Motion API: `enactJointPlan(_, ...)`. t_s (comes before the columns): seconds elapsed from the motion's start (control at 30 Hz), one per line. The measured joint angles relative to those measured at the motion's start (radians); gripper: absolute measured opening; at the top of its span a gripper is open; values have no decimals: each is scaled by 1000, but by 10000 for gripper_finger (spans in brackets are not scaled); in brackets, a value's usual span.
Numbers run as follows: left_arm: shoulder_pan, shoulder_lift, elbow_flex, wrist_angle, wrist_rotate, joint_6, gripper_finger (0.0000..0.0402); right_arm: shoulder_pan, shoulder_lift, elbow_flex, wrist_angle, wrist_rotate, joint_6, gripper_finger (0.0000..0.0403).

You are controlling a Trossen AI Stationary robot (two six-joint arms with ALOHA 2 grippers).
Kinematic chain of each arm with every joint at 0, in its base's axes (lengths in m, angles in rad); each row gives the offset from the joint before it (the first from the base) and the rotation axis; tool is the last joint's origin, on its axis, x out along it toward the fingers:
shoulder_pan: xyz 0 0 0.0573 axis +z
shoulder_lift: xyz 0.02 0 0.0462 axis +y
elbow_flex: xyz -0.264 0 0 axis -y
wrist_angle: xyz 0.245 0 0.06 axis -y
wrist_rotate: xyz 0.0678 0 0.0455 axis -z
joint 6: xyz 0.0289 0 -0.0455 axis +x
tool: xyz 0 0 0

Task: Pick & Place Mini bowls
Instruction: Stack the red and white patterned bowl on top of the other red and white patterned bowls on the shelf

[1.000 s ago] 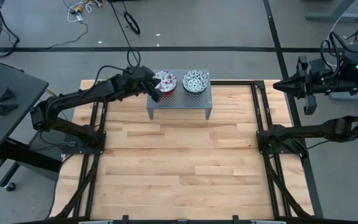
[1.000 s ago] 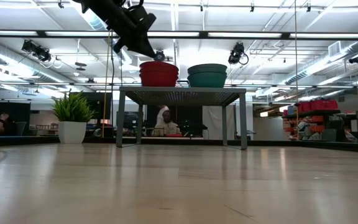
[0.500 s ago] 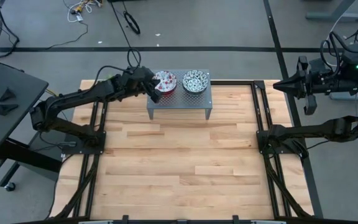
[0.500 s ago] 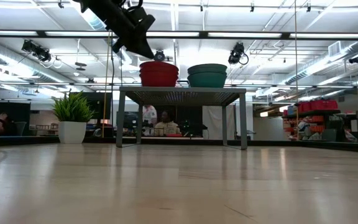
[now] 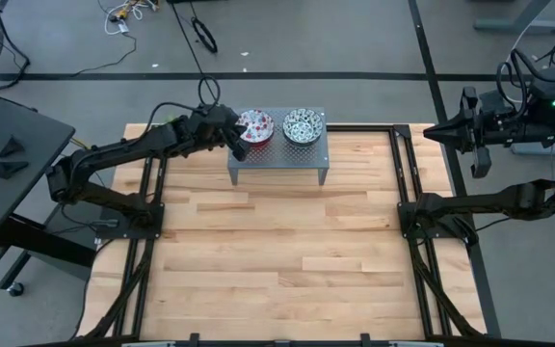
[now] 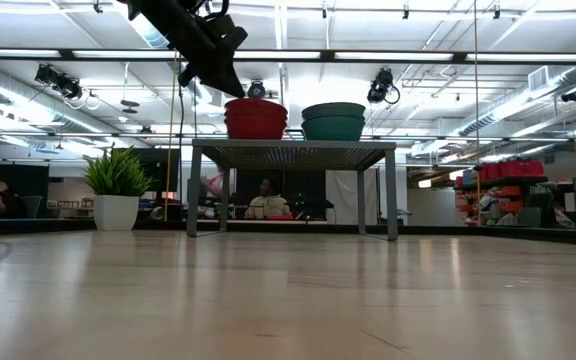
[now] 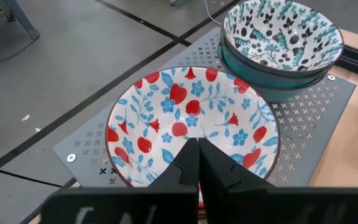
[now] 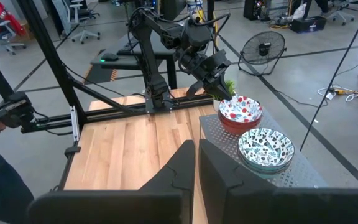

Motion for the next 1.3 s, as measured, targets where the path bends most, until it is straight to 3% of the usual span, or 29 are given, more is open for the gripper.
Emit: enactJointPlan(1.3,0,1,1,-64,-3,-3,0,0,0,0,0,0,0,25)
